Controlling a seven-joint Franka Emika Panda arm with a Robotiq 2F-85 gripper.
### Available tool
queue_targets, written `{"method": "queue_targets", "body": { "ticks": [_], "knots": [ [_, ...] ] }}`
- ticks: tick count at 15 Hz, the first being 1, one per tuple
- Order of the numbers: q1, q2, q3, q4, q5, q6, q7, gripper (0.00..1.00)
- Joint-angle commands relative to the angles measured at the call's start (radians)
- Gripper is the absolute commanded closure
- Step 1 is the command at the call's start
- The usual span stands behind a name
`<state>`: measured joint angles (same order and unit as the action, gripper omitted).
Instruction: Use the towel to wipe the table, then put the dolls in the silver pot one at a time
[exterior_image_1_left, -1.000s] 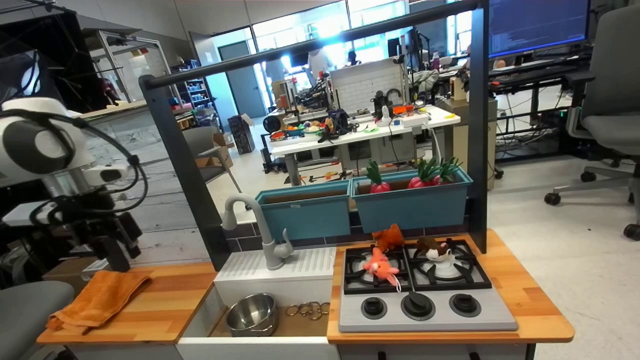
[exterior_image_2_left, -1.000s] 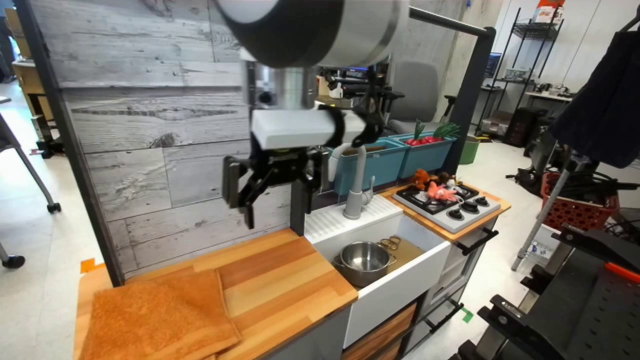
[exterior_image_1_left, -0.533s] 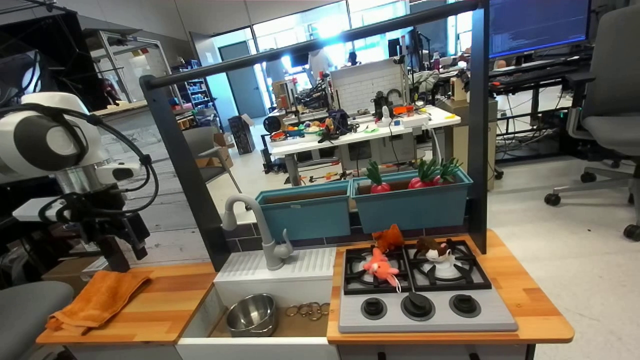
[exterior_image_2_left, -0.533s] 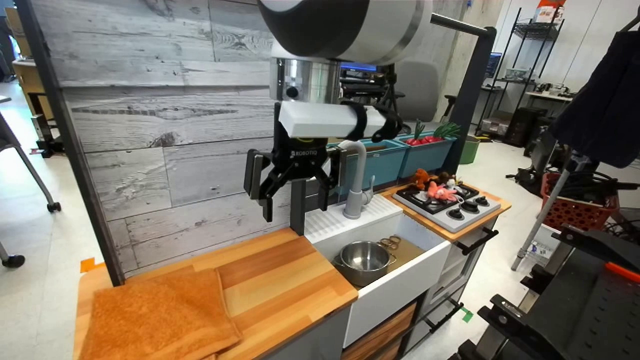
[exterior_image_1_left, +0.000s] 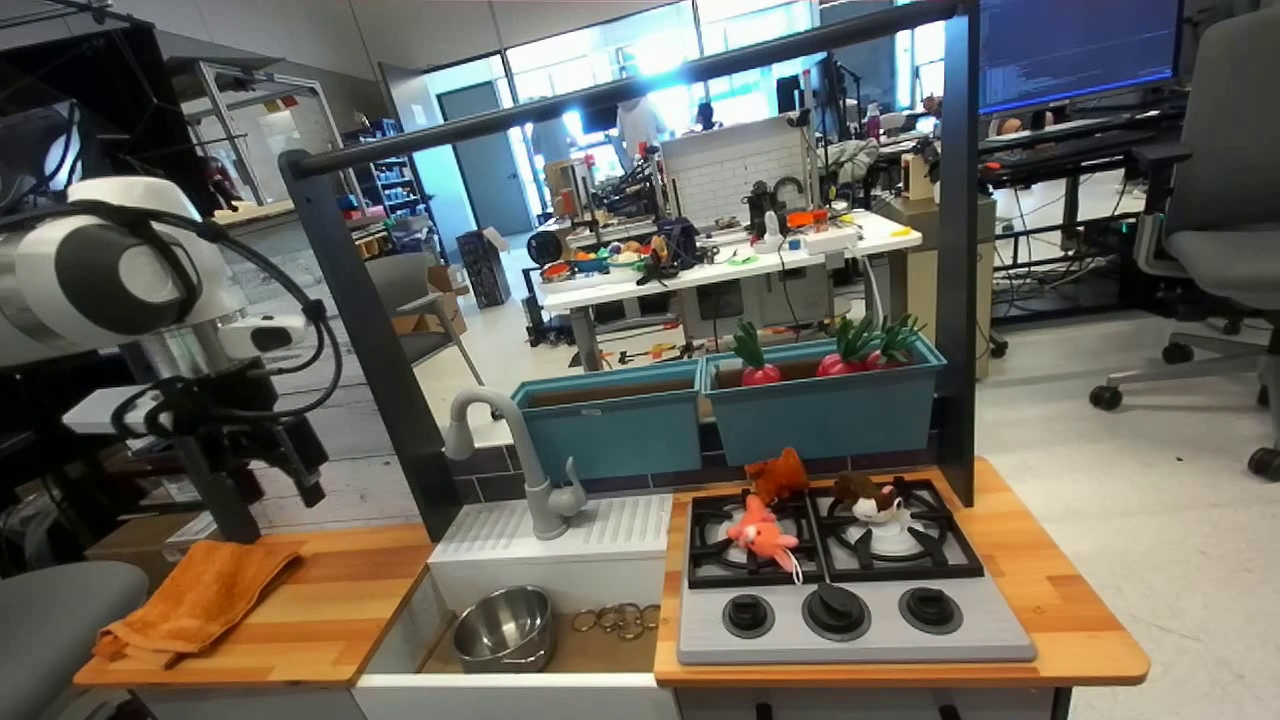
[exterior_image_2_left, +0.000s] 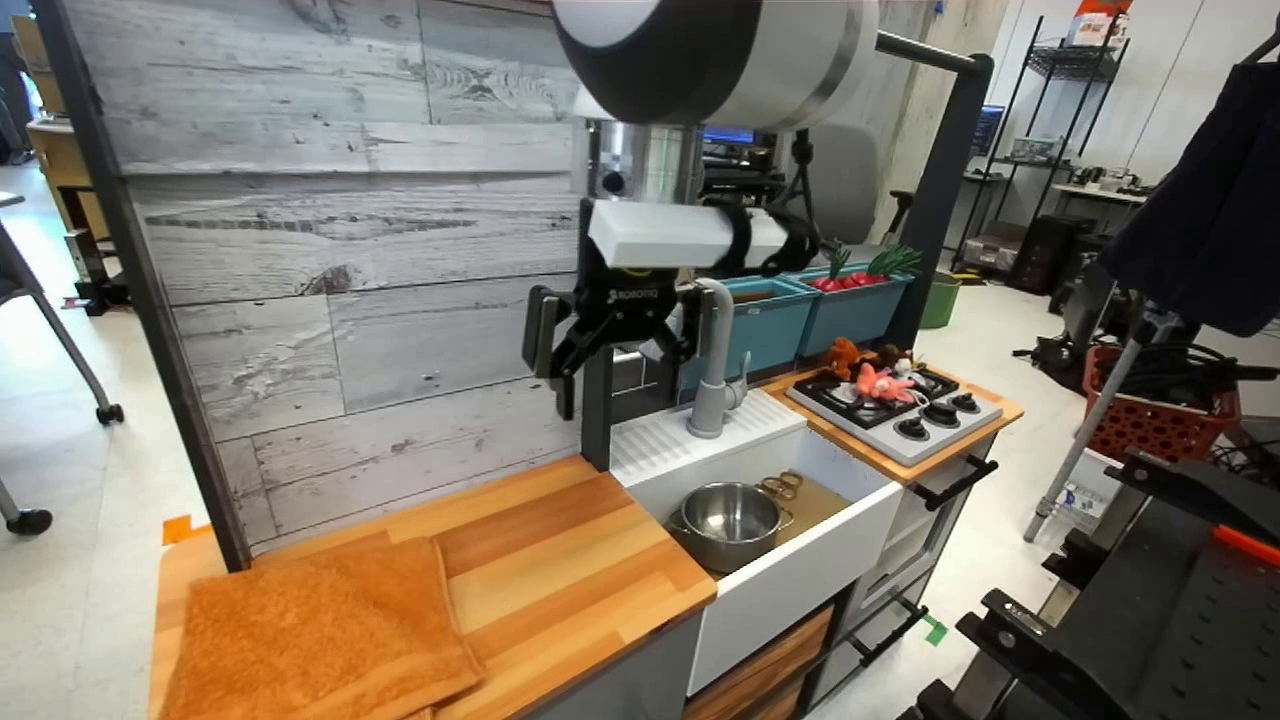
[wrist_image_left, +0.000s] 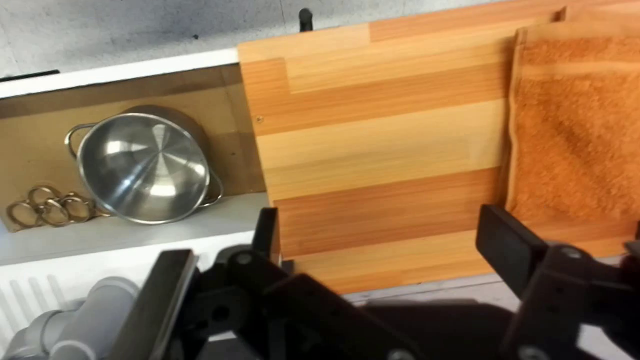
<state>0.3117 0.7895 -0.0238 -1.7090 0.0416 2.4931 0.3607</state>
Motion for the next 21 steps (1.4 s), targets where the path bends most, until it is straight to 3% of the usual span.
{"method": "queue_targets", "body": {
  "ticks": [1, 6, 9, 11, 14, 15, 18, 19, 21],
  "knots": [
    [-0.082, -0.006, -0.066, 0.008, -0.007, 0.049, 0.02, 0.0],
    [-0.271, 0.019, -0.113, 0.082, 0.06, 0.099, 0.019, 0.0],
    [-0.348, 0.052, -0.141, 0.144, 0.091, 0.103, 0.064, 0.0],
    [-0.359, 0.075, -0.177, 0.174, 0.075, 0.065, 0.099, 0.0],
    [-0.308, 0.124, -0.278, 0.195, 0.003, 0.02, 0.189, 0.0],
    [-0.357, 0.083, -0.219, 0.155, 0.041, 0.05, 0.114, 0.0],
    [-0.33, 0.119, -0.257, 0.172, 0.019, 0.046, 0.16, 0.0],
    [-0.372, 0.091, -0.201, 0.156, 0.012, 0.04, 0.023, 0.0],
    [-0.427, 0.043, -0.135, 0.142, 0.045, -0.028, -0.099, 0.0]
  ]
}}
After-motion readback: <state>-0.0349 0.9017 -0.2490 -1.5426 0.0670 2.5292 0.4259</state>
